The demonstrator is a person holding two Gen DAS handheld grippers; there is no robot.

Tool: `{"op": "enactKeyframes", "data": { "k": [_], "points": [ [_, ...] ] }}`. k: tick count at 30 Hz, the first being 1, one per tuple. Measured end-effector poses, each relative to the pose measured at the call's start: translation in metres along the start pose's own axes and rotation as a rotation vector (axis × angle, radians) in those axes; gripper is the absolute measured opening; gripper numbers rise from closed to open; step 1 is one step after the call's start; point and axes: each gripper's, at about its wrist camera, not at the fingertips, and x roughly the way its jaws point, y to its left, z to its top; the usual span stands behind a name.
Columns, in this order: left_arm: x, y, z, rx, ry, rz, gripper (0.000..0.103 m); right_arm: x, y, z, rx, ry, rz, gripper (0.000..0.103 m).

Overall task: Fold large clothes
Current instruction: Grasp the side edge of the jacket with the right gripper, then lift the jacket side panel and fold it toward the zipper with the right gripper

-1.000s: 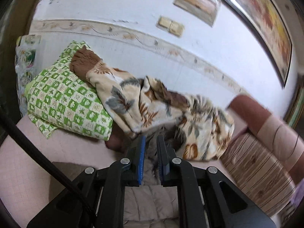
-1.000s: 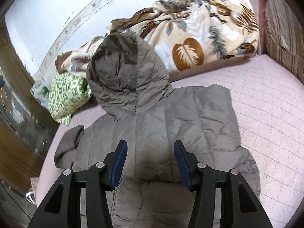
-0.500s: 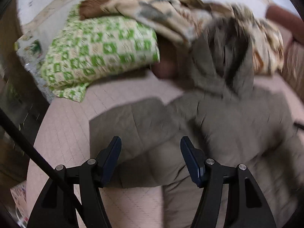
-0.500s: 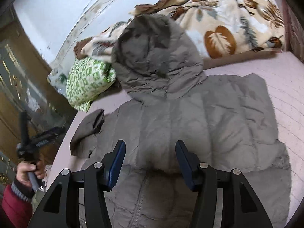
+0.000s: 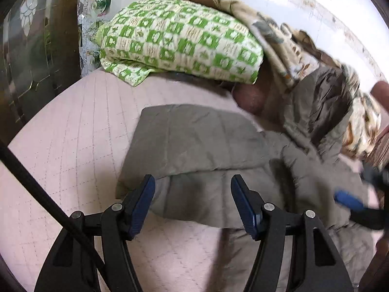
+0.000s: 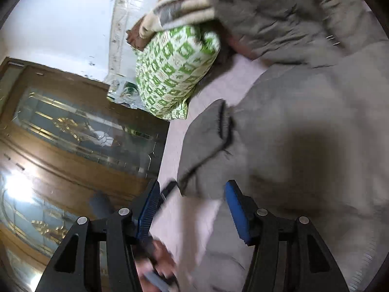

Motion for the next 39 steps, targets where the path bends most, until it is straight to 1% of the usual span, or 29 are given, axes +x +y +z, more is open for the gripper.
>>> {"op": "enactKeyframes", "data": {
  "k": [2,4,5,6,8,11,12,14,15,17,19,22,23,25,27,30,31,33,35,37,39],
  "points": [
    [0.0,-0.001,0.005,0.014,-0.002,0.027,0.064,0.034,0.004,0.011,0.034,0.017,-0.017,0.061],
    [-0.004,0.003,0.012,-0.008,-0.031,-0.012,0.064,0.062,0.001,0.02,0.092,0.031,-0.031,0.061],
    [-0.004,0.007,0.014,-0.021,-0.036,-0.031,0.065,0.075,-0.001,0.023,0.111,0.032,-0.056,0.061],
    [-0.002,0.011,0.016,-0.034,-0.035,-0.032,0.065,0.083,-0.004,0.028,0.123,0.029,-0.081,0.061],
    [0.004,0.021,0.018,-0.077,-0.022,-0.037,0.065,0.1,-0.01,0.034,0.145,0.016,-0.137,0.061],
    [0.01,0.039,0.02,-0.166,0.004,-0.075,0.065,0.118,-0.015,0.039,0.158,0.005,-0.183,0.059],
    [0.009,0.044,0.021,-0.18,0.002,-0.079,0.065,0.125,-0.015,0.042,0.157,0.009,-0.184,0.045],
    [0.004,0.051,0.024,-0.192,-0.017,-0.061,0.065,0.136,-0.012,0.044,0.142,0.014,-0.193,0.021],
    [0.001,0.056,0.025,-0.198,-0.026,-0.057,0.065,0.136,-0.008,0.044,0.125,0.004,-0.192,0.019],
    [-0.007,0.067,0.028,-0.225,-0.046,-0.056,0.065,0.125,0.007,0.045,0.067,-0.037,-0.184,0.018],
    [-0.014,0.076,0.03,-0.26,-0.062,-0.07,0.065,0.11,0.023,0.047,0.019,-0.072,-0.184,0.017],
    [-0.026,0.088,0.032,-0.316,-0.089,-0.119,0.065,0.083,0.057,0.053,-0.06,-0.105,-0.169,0.017],
    [-0.03,0.087,0.033,-0.317,-0.093,-0.142,0.065,0.068,0.074,0.056,-0.101,-0.119,-0.168,0.017],
    [-0.033,0.081,0.035,-0.295,-0.087,-0.162,0.066,0.043,0.1,0.06,-0.167,-0.139,-0.17,0.017],
    [-0.038,0.07,0.036,-0.264,-0.08,-0.218,0.066,0.015,0.125,0.065,-0.228,-0.17,-0.18,0.017],
    [-0.048,0.047,0.037,-0.207,-0.101,-0.302,0.066,-0.033,0.154,0.07,-0.287,-0.231,-0.178,0.017],
    [-0.051,0.04,0.037,-0.185,-0.105,-0.314,0.066,-0.049,0.164,0.072,-0.307,-0.257,-0.178,0.017],
    [-0.058,0.022,0.037,-0.119,-0.115,-0.342,0.066,-0.078,0.18,0.075,-0.341,-0.303,-0.186,0.017],
    [-0.067,0.002,0.035,-0.026,-0.131,-0.394,0.067,-0.1,0.192,0.076,-0.376,-0.341,-0.208,0.017],
    [-0.074,-0.015,0.03,0.062,-0.141,-0.421,0.07,-0.121,0.199,0.08,-0.397,-0.381,-0.236,0.017],
    [-0.075,-0.031,0.023,0.132,-0.14,-0.44,0.071,-0.139,0.199,0.085,-0.401,-0.405,-0.258,0.017]
  ]
}}
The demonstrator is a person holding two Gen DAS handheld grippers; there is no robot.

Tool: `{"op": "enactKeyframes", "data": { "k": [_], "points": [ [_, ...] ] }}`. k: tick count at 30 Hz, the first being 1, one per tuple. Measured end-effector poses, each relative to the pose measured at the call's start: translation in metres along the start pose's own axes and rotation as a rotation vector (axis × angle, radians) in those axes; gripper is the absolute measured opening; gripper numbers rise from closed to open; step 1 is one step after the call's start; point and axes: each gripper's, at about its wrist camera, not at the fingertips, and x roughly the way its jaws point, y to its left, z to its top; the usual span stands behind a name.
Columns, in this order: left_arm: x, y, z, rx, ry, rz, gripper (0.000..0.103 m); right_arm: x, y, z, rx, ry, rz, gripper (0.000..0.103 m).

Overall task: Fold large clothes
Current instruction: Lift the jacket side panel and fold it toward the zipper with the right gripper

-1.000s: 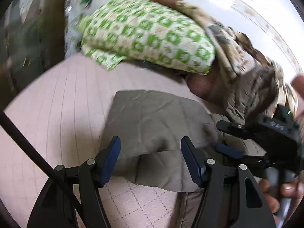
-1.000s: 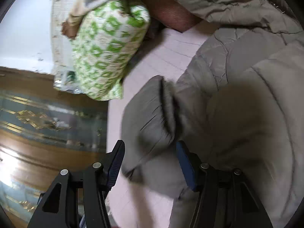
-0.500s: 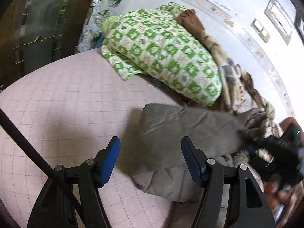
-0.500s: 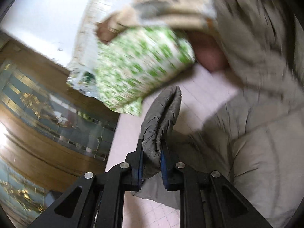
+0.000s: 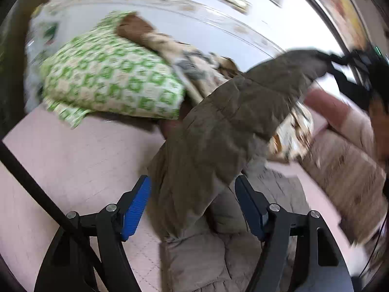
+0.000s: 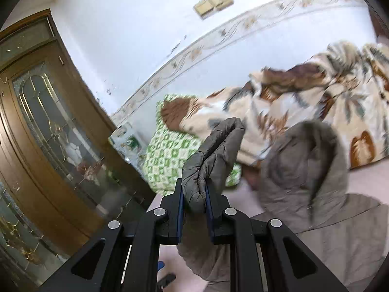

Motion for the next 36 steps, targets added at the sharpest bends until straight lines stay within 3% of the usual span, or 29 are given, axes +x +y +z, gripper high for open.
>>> {"op": "enactKeyframes", "data": {
  "k": [6,10,13,14,19,26,36],
  "points": [
    [0.038,-0.026,-0.019,0.039,0.118,-0.108,0.071,-0.032,-0.035,0.008,0.032,-0.019,-0.034,0.017],
    [0.063,-0.038,-0.034,0.065,0.185,-0.12,0.068,-0.044,-0.052,0.002,0.034,-0.011,-0.047,0.017],
    [0.08,-0.042,-0.038,0.084,0.199,-0.054,0.054,-0.049,-0.066,-0.006,0.045,-0.001,-0.049,0.017],
    [0.085,-0.044,-0.04,0.094,0.194,0.0,0.049,-0.05,-0.07,-0.009,0.05,0.001,-0.049,0.017],
    [0.098,-0.05,-0.045,0.179,0.172,0.199,0.046,-0.055,-0.096,-0.026,0.074,0.033,-0.057,0.017],
    [0.101,-0.028,-0.045,0.138,0.222,0.226,0.043,-0.059,-0.154,-0.051,0.132,0.059,-0.157,0.017],
    [0.112,-0.009,-0.052,0.074,0.297,0.309,0.043,-0.029,-0.24,-0.124,0.244,0.202,-0.29,0.017]
  ]
}}
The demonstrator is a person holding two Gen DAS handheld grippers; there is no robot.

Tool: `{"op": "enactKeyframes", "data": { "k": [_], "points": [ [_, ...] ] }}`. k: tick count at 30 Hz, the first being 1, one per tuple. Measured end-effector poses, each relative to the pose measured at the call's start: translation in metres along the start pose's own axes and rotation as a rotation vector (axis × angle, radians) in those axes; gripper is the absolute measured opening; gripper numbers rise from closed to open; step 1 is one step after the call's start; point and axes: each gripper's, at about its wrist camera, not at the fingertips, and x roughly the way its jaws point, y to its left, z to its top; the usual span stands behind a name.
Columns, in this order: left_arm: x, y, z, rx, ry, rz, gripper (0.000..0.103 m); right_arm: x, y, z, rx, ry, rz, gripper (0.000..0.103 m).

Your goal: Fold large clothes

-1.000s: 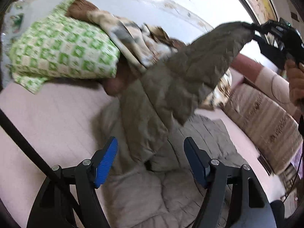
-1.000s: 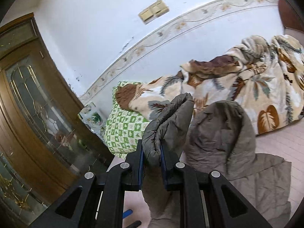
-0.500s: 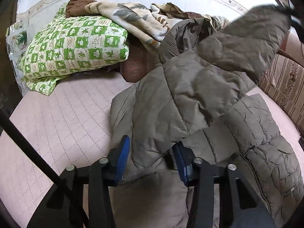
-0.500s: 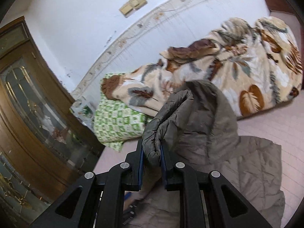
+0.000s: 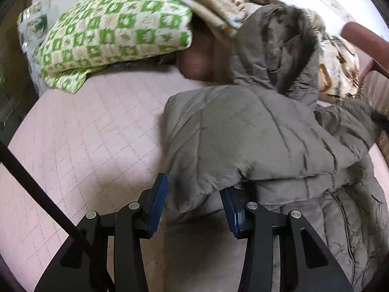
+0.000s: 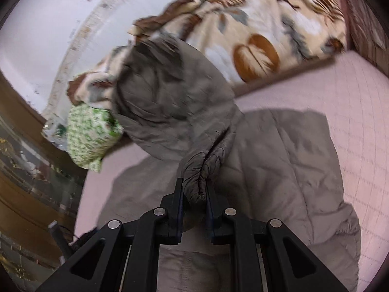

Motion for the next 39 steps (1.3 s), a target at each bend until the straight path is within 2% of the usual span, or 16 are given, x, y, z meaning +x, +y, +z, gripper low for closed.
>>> {"op": "enactKeyframes", "data": {
  "k": [5,8,12,14,19,23,25,28,30,33,36,39],
  "points": [
    [0.008,0.019,-0.002,-0.089,0.043,-0.018,0.043,0.024,-0.033,-0.015,0.056,0.055,-0.071,0.018],
    [0.001,0.019,-0.001,-0.082,0.034,-0.025,0.043,0.04,-0.056,-0.027,0.103,0.124,-0.107,0.025],
    [-0.012,0.021,0.002,-0.068,0.013,-0.029,0.043,0.032,-0.066,-0.033,0.12,0.117,-0.103,0.035],
    [-0.021,0.026,0.005,-0.078,-0.002,-0.045,0.043,0.023,-0.066,-0.034,0.122,0.121,-0.109,0.036],
    [-0.042,0.033,0.014,-0.061,-0.033,-0.054,0.043,-0.013,-0.042,-0.033,0.017,0.057,-0.155,0.036],
    [-0.064,0.037,0.02,-0.048,-0.095,-0.07,0.043,-0.028,-0.014,-0.026,-0.053,-0.014,-0.138,0.036],
    [-0.073,0.041,0.023,-0.075,-0.141,-0.066,0.048,-0.023,-0.001,-0.027,-0.084,-0.017,-0.121,0.036],
    [-0.066,0.038,0.027,-0.133,-0.16,-0.124,0.049,-0.001,0.017,-0.03,-0.159,-0.004,-0.16,0.036],
    [-0.055,0.025,0.028,-0.121,-0.165,-0.15,0.049,0.022,0.021,-0.034,-0.201,0.022,-0.209,0.036],
    [-0.03,0.0,0.024,-0.068,-0.114,-0.146,0.049,0.05,0.008,-0.044,-0.175,0.079,-0.249,0.036],
    [0.002,-0.018,0.015,0.005,-0.019,-0.063,0.05,0.065,-0.006,-0.056,-0.161,0.115,-0.268,0.036],
    [0.036,-0.014,0.003,-0.02,0.11,-0.043,0.063,0.07,-0.014,-0.056,-0.147,0.127,-0.244,0.036]
  ]
}}
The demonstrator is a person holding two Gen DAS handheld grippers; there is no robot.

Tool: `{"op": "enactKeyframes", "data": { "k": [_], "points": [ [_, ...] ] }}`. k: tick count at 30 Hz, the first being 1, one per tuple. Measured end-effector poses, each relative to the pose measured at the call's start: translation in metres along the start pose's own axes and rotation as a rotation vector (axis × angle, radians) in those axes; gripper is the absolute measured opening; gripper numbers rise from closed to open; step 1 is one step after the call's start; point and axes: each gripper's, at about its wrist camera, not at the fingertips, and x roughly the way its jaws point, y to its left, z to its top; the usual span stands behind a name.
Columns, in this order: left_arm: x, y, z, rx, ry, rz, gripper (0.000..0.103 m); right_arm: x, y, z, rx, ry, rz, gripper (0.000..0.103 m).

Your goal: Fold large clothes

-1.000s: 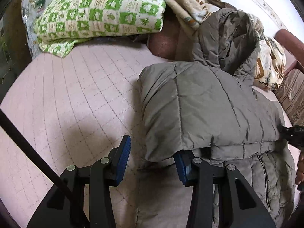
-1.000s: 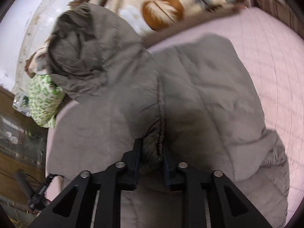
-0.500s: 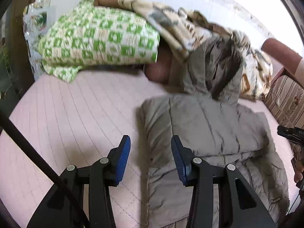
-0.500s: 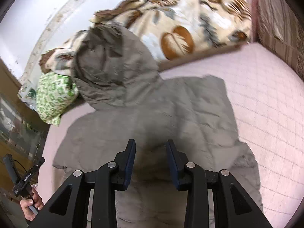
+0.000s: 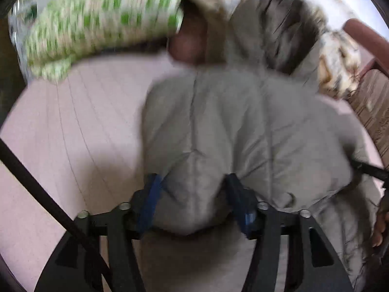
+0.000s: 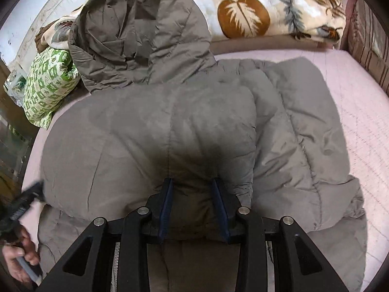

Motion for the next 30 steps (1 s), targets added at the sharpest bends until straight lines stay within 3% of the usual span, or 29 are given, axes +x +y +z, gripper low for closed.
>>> {"op": "enactKeyframes", "data": {
  "k": [1,4,8,13,17,23,26,30],
  "points": [
    [0.003,0.004,-0.001,-0.025,0.003,-0.007,0.068,0.001,-0.002,0.001,0.004,0.009,0.008,0.036],
    [-0.009,0.011,-0.001,-0.078,-0.023,-0.032,0.065,-0.011,0.002,0.004,-0.01,0.026,0.009,0.036],
    [-0.061,0.006,-0.013,-0.097,-0.136,-0.062,0.063,-0.075,0.0,-0.011,0.023,-0.081,0.112,0.037],
    [-0.142,-0.02,-0.06,-0.119,-0.269,-0.135,0.064,-0.131,-0.014,-0.068,0.054,-0.201,0.147,0.042],
    [-0.165,-0.034,-0.107,-0.135,-0.243,-0.162,0.064,-0.139,-0.022,-0.113,0.045,-0.149,0.133,0.042],
    [-0.185,-0.056,-0.147,-0.104,-0.178,-0.165,0.064,-0.165,-0.018,-0.132,-0.013,-0.189,0.121,0.042],
    [-0.192,-0.065,-0.152,-0.08,-0.172,-0.151,0.064,-0.167,-0.029,-0.149,-0.006,-0.228,0.172,0.042],
    [-0.191,-0.075,-0.146,-0.063,-0.169,-0.109,0.064,-0.15,-0.035,-0.152,0.017,-0.153,0.204,0.042]
  ]
}}
